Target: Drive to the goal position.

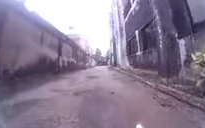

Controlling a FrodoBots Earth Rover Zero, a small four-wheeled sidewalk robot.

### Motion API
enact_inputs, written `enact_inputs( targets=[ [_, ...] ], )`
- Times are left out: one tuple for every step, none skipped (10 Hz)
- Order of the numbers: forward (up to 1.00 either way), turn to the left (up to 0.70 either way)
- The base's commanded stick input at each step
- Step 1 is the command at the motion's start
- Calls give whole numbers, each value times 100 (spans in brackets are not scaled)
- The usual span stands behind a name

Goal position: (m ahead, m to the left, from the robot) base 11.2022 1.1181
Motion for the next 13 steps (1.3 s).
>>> enact_inputs(
  targets=[
    [70,0],
    [70,0],
    [70,0],
    [70,0],
    [70,0],
    [70,0],
    [70,0],
    [70,0],
    [70,0],
    [70,0],
    [70,0],
    [70,0],
    [70,0]
  ],
)
